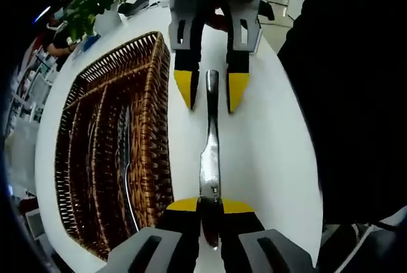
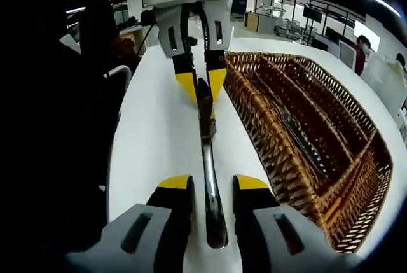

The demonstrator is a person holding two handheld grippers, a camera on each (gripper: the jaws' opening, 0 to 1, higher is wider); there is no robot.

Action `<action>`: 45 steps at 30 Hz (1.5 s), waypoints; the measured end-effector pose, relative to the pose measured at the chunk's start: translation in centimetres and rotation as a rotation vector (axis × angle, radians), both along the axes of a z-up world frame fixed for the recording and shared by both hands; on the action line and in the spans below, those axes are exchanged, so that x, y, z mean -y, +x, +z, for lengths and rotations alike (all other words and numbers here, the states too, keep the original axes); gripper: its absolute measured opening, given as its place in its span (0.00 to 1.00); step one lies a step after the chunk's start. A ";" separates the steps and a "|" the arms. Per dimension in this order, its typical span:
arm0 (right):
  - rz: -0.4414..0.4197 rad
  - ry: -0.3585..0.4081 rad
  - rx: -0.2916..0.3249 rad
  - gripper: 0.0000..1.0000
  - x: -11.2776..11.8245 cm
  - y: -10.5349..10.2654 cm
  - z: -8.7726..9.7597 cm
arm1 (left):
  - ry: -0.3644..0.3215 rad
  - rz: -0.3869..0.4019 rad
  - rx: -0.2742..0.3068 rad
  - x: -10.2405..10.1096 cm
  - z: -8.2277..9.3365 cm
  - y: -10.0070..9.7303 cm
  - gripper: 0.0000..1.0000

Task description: Arrange the knives, forks, and spoons in their matching storage slots by inserting each utensil handle-first until every utensil is classified and aligned in the correct compartment

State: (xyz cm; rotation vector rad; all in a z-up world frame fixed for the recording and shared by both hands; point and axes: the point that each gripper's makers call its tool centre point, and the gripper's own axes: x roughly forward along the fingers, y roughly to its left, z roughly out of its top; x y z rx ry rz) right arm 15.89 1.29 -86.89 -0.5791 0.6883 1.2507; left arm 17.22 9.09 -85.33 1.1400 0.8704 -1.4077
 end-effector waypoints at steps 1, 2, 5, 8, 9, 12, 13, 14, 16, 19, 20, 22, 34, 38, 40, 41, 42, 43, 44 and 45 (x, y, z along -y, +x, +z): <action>0.010 -0.002 0.001 0.22 -0.1 0.0 -0.1 | -0.001 -0.002 0.002 0.0 0.1 0.0 0.09; 0.020 -0.007 0.002 0.22 -0.2 -0.1 -0.2 | -0.001 -0.004 0.004 0.0 0.1 0.0 0.09; 0.048 -0.013 0.004 0.17 -0.7 -0.1 -0.3 | 0.002 -0.008 0.008 0.0 0.1 0.0 0.09; 0.059 -0.014 0.009 0.13 -1.0 0.0 -0.2 | 0.006 -0.013 0.009 0.0 0.1 0.0 0.09; 0.056 -0.011 0.008 0.13 -1.1 0.1 -0.2 | 0.007 -0.014 0.009 0.0 0.1 0.0 0.09; 0.058 -0.011 0.003 0.13 -1.3 0.1 -0.2 | 0.008 -0.021 0.013 0.0 0.2 0.0 0.09; 0.061 -0.012 0.003 0.13 -1.3 0.1 -0.2 | 0.007 -0.023 0.013 0.0 0.2 -0.1 0.09; 0.063 -0.012 0.001 0.13 -1.4 0.1 -0.3 | 0.007 -0.025 0.015 0.0 0.3 -0.1 0.09; 0.068 -0.012 -0.001 0.13 -1.5 0.0 -0.3 | 0.008 -0.027 0.014 0.1 0.3 0.0 0.09; 0.073 -0.011 -0.001 0.11 -1.7 0.0 -0.3 | 0.007 -0.028 0.014 0.1 0.3 0.0 0.09; 0.074 -0.010 -0.002 0.09 -1.7 -0.1 -0.3 | 0.006 -0.028 0.015 0.1 0.3 0.0 0.09; 0.081 -0.006 -0.007 0.07 -1.9 -0.3 -0.3 | 0.005 -0.028 0.014 0.1 0.4 -0.1 0.09; 0.099 0.013 -0.056 0.04 -2.0 -0.9 -0.2 | -0.004 -0.033 -0.005 -0.1 0.2 -0.8 0.10; 0.113 0.003 -0.050 0.03 -2.0 -1.1 -0.1 | -0.016 -0.039 -0.017 -0.1 0.1 -1.0 0.10; 0.107 -0.001 -0.050 0.03 -1.9 -1.1 0.1 | -0.018 -0.046 -0.011 0.0 0.1 -1.0 0.10; 0.104 -0.003 -0.048 0.03 -1.8 -1.0 0.1 | -0.023 -0.048 -0.005 0.0 0.1 -0.9 0.12; 0.106 -0.004 -0.047 0.03 -1.8 -1.1 0.2 | -0.027 -0.047 0.001 0.1 0.2 -0.8 0.15; 0.110 -0.006 -0.047 0.03 -1.8 -1.2 0.2 | -0.033 -0.041 0.008 0.2 0.3 -0.6 0.18; 0.113 -0.009 -0.044 0.03 -1.8 -1.3 0.2 | -0.045 -0.027 0.003 0.2 0.4 -0.5 0.20; 0.116 -0.009 -0.041 0.03 -1.7 -1.3 0.2 | -0.051 -0.019 -0.002 0.2 0.5 -0.5 0.21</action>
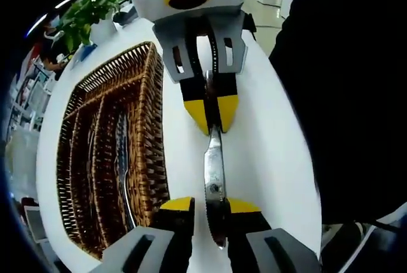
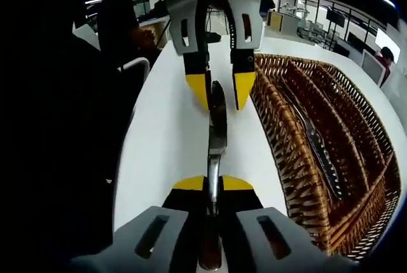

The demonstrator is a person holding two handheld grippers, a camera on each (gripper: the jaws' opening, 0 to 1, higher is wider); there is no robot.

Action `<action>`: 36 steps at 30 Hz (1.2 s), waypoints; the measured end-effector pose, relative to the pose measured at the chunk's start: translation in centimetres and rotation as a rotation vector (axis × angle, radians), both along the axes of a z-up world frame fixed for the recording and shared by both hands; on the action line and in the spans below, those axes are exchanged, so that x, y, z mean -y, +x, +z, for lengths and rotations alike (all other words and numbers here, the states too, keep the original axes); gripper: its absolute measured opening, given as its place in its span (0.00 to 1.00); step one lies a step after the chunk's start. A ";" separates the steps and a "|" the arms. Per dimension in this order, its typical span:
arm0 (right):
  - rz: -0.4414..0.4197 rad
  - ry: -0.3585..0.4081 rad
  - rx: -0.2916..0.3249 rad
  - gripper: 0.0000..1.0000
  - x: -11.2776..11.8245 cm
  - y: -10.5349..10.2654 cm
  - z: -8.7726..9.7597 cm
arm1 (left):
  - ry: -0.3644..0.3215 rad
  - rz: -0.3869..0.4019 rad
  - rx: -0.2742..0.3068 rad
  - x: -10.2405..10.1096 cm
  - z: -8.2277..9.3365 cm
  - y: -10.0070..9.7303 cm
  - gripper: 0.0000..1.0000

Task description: Arrange the knives, forks, and spoons in their matching storage slots by inserting each utensil handle-first until every utensil is classified and aligned in the correct compartment

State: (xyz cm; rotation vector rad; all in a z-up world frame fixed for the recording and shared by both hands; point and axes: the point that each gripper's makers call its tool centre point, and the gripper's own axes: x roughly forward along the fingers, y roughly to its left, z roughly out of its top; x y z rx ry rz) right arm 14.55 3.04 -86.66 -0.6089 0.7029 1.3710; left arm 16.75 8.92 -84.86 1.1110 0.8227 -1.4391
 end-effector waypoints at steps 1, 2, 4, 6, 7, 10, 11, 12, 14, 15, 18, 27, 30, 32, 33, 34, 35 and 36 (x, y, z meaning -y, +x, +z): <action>-0.001 0.000 0.000 0.03 0.0 0.0 0.0 | -0.005 0.006 -0.002 0.0 0.0 0.1 0.24; -0.002 -0.002 0.002 0.03 0.0 0.0 0.0 | -0.011 0.020 -0.001 -0.1 0.1 0.2 0.24; -0.005 -0.001 0.000 0.03 0.1 0.0 0.0 | -0.019 0.039 -0.017 -0.2 -0.1 0.0 0.24; -0.012 0.004 0.001 0.03 0.1 0.0 0.1 | -0.023 0.049 -0.041 -0.2 -0.4 -0.5 0.25; -0.016 0.009 -0.001 0.03 0.0 0.1 0.2 | -0.023 0.048 -0.044 -0.2 -0.5 -0.7 0.26; -0.025 0.022 -0.003 0.03 -0.2 0.2 0.6 | -0.027 0.046 -0.054 0.0 -0.9 -1.1 0.27; -0.028 0.026 -0.004 0.03 -0.3 0.3 0.7 | -0.030 0.046 -0.053 0.1 -0.9 -1.1 0.27; -0.031 0.032 -0.005 0.03 -0.4 0.3 0.9 | -0.035 0.045 -0.050 0.2 -0.9 -1.1 0.25; -0.029 0.038 -0.006 0.03 -0.7 0.2 1.0 | -0.045 0.038 -0.042 0.5 -0.8 -1.0 0.18; -0.024 0.039 -0.008 0.03 -0.8 0.1 1.0 | -0.039 0.039 -0.039 0.4 -0.7 -0.9 0.13; -0.016 0.033 -0.004 0.04 -0.8 -0.1 0.8 | -0.038 0.047 -0.066 0.3 -0.5 -1.1 0.12; -0.016 0.046 -0.005 0.06 -1.0 0.0 0.5 | -0.060 0.075 -0.096 0.4 0.0 -1.3 0.11; -0.019 0.049 -0.003 0.06 -1.1 0.1 0.5 | -0.060 0.091 -0.108 0.3 0.0 -1.4 0.11; -0.023 0.034 0.006 0.08 -0.9 0.2 0.1 | -0.061 0.109 -0.123 0.2 0.1 -1.4 0.11; -0.027 -0.001 0.032 0.11 -0.4 0.5 -0.4 | -0.061 0.107 -0.121 0.1 0.1 -1.4 0.11; -0.025 -0.007 0.034 0.15 -0.2 0.3 -0.8 | -0.061 0.104 -0.117 0.1 0.1 -1.3 0.11; -0.029 0.006 0.031 0.16 -0.1 0.3 -0.8 | -0.061 0.103 -0.114 0.0 0.2 -1.3 0.11; -0.033 0.015 0.034 0.17 0.1 0.3 -0.5 | -0.063 0.101 -0.113 0.0 0.2 -1.3 0.11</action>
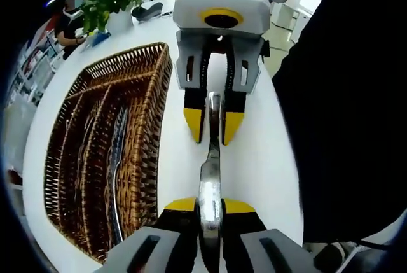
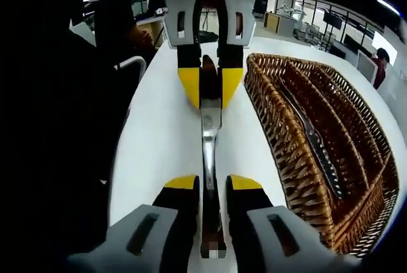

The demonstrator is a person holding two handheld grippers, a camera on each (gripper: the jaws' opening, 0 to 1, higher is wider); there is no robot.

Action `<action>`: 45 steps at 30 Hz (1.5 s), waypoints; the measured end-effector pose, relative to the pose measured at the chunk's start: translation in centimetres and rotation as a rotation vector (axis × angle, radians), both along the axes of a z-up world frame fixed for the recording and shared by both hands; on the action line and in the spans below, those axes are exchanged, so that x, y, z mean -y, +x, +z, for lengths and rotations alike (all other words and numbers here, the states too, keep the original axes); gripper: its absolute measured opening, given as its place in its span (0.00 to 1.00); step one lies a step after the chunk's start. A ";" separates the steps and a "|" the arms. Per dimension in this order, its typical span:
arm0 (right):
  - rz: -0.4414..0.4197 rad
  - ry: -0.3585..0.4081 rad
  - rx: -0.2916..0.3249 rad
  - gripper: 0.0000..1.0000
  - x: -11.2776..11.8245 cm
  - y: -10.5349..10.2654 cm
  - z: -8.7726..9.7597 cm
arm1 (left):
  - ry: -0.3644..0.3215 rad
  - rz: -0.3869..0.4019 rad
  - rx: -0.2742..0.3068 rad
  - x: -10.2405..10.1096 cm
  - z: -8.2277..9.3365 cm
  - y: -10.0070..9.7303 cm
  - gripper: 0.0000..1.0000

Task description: Arrange the knives, forks, and spoons in their matching storage slots by inserting each utensil handle-first until every utensil is classified and aligned in the correct compartment

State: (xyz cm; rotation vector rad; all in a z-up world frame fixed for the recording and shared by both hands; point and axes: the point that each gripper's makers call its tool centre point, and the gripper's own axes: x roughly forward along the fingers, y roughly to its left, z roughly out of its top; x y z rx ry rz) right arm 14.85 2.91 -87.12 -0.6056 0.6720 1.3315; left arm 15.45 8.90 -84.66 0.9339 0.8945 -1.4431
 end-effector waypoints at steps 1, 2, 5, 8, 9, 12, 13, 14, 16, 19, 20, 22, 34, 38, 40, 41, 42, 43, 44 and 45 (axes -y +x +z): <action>-0.004 0.011 0.001 0.15 -0.1 0.0 0.2 | -0.005 -0.004 0.004 0.0 0.1 0.0 0.11; 0.013 0.007 0.016 0.12 -0.1 -0.1 0.2 | -0.007 -0.007 0.008 0.0 0.2 0.0 0.11; 0.024 0.013 0.027 0.08 -0.5 0.0 0.2 | -0.014 -0.012 0.014 0.0 0.3 0.1 0.11; 0.036 0.019 0.036 0.08 -0.8 0.0 0.3 | -0.007 -0.010 0.017 -0.1 0.4 0.1 0.11; 0.042 0.018 0.037 0.08 -0.9 0.0 0.4 | -0.007 -0.003 0.010 -0.1 0.5 0.0 0.11; 0.066 0.001 0.088 0.08 -1.0 -0.2 0.4 | -0.009 0.005 0.002 0.1 0.7 -0.1 0.12; 0.066 -0.004 0.109 0.07 -1.0 -0.1 0.5 | -0.008 0.011 -0.002 0.1 0.8 -0.2 0.12; 0.055 -0.011 0.106 0.07 -0.8 -0.1 0.4 | -0.008 0.020 -0.009 0.1 0.8 -0.2 0.12; 0.044 -0.004 0.113 0.07 -0.8 0.1 0.5 | -0.011 0.028 -0.018 0.2 0.8 -0.2 0.12; -0.013 0.034 0.062 0.07 -0.7 0.3 0.8 | -0.018 0.010 0.004 0.2 0.8 -0.1 0.12; -0.015 0.030 0.048 0.07 -0.7 0.2 0.7 | -0.022 0.005 0.008 0.3 0.7 -0.1 0.12; -0.007 0.019 0.031 0.06 -0.6 -0.2 0.3 | -0.023 0.002 -0.004 0.4 0.6 -0.4 0.12; -0.069 0.058 -0.146 0.06 -0.7 -1.5 -0.2 | 0.005 -0.063 0.026 0.2 -0.4 -0.7 0.12; -0.077 0.111 -0.204 0.06 -1.1 -1.3 0.1 | 0.022 -0.074 0.049 0.0 -0.6 -0.4 0.12; -0.083 0.111 -0.213 0.07 -1.1 -1.3 0.0 | 0.019 -0.094 0.059 0.1 -0.5 -0.4 0.11; -0.066 0.109 -0.186 0.07 -1.2 -1.3 -0.1 | 0.019 -0.095 0.059 0.1 -0.5 -0.4 0.11; -0.059 0.106 -0.170 0.07 -1.1 -1.3 -0.1 | 0.021 -0.096 0.059 0.1 -0.6 -0.4 0.11; -0.063 0.105 -0.176 0.07 -1.2 -1.4 -0.1 | 0.022 -0.096 0.059 0.1 -0.6 -0.4 0.11; -0.066 0.104 -0.177 0.07 -1.2 -1.4 -0.1 | 0.023 -0.097 0.058 0.1 -0.5 -0.5 0.11; -0.062 0.098 -0.164 0.07 -1.3 -1.4 -0.2 | 0.024 -0.093 0.055 0.0 -0.6 -0.5 0.11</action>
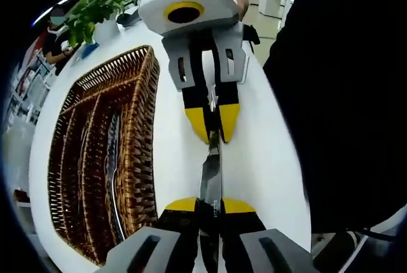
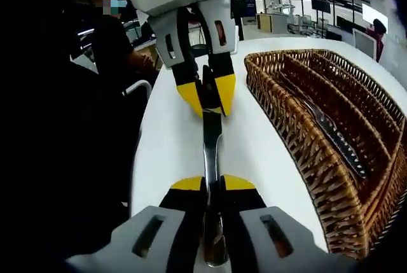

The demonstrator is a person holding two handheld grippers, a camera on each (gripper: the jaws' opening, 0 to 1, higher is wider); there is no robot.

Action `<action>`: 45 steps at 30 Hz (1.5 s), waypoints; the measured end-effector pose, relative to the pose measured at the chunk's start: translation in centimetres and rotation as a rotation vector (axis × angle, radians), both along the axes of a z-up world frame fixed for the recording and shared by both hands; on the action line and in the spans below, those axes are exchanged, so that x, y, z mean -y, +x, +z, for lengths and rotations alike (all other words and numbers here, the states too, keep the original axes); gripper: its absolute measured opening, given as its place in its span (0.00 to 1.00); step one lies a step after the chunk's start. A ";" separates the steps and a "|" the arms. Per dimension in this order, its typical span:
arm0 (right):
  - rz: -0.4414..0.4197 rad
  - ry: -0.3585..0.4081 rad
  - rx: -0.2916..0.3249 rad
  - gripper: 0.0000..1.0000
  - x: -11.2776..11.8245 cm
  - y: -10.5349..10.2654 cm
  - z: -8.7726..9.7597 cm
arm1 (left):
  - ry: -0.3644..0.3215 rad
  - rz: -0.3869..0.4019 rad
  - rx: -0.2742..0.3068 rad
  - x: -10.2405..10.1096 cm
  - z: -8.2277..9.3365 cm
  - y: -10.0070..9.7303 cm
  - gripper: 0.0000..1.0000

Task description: Arrange the knives, forks, and spoons in their matching storage slots by inserting each utensil handle-first until every utensil is classified and aligned in the correct compartment

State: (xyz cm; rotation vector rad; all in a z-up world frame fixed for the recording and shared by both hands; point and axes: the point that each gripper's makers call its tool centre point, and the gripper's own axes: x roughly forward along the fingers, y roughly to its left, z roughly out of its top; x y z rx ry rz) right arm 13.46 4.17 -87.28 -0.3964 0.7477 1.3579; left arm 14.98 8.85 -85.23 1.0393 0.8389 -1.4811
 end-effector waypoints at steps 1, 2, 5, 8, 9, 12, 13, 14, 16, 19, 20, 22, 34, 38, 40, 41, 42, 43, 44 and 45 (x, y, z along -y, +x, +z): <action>0.008 -0.012 0.047 0.07 0.2 0.4 0.0 | 0.001 0.002 0.000 0.0 0.0 0.0 0.11; 0.019 -0.022 0.067 0.07 0.1 0.4 0.0 | 0.001 0.005 -0.001 -0.1 -0.1 0.0 0.11; 0.031 -0.039 0.128 0.07 0.0 0.6 0.1 | 0.002 0.020 -0.010 -0.2 -0.1 0.1 0.11; 0.023 -0.046 0.117 0.06 -0.1 0.3 0.1 | -0.006 0.034 -0.028 -0.3 0.1 0.0 0.11; 0.031 -0.054 0.143 0.06 0.0 0.4 0.3 | -0.007 0.036 -0.030 -0.2 0.1 0.0 0.11; 0.007 -0.033 0.083 0.06 0.1 0.1 0.5 | -0.014 0.031 -0.036 -0.3 0.2 -0.1 0.10; 0.003 -0.011 0.031 0.06 0.0 -0.4 0.7 | -0.019 0.025 -0.038 -0.3 0.3 -0.3 0.10; -0.008 -0.001 -0.010 0.06 0.0 -0.6 0.8 | -0.023 0.017 -0.041 -0.2 0.4 -0.4 0.09; -0.028 0.036 -0.083 0.03 -0.1 -0.9 1.3 | -0.028 0.008 -0.042 -0.3 0.5 -0.6 0.00; -0.021 0.048 -0.125 0.02 0.1 -1.0 1.3 | -0.053 -0.013 -0.048 -0.1 1.5 -0.9 0.00; -0.018 0.034 -0.107 0.02 0.1 -0.9 1.0 | -0.058 -0.027 -0.045 0.0 1.2 -0.9 0.00; 0.017 -0.005 -0.057 0.02 0.0 -0.9 0.7 | -0.050 -0.027 -0.036 0.0 0.8 -0.8 0.00; 0.062 -0.034 0.135 0.01 0.3 0.5 1.1 | -0.111 0.032 -0.063 0.5 1.8 -0.1 0.00; 0.050 -0.038 0.146 0.00 0.5 0.6 1.4 | -0.114 0.035 -0.057 0.5 1.8 -0.1 0.00; 0.063 -0.048 0.155 0.00 0.5 0.5 1.7 | -0.118 0.037 -0.059 0.6 1.9 -0.1 0.00; 0.066 -0.050 0.159 0.00 0.6 0.6 1.8 | -0.118 0.037 -0.060 0.6 1.9 -0.1 0.00; 0.074 -0.055 0.170 0.00 0.7 0.6 2.0 | -0.119 0.037 -0.063 0.6 2.0 -0.2 0.00; 0.085 -0.061 0.190 0.00 0.8 0.9 2.2 | -0.121 0.039 -0.062 0.6 2.0 -0.2 0.00; 0.084 -0.062 0.195 0.00 0.9 0.9 2.4 | -0.122 0.039 -0.055 0.7 2.0 -0.1 0.00; 0.081 -0.063 0.190 0.00 0.9 1.0 2.5 | -0.121 0.041 -0.049 0.7 2.0 0.0 0.00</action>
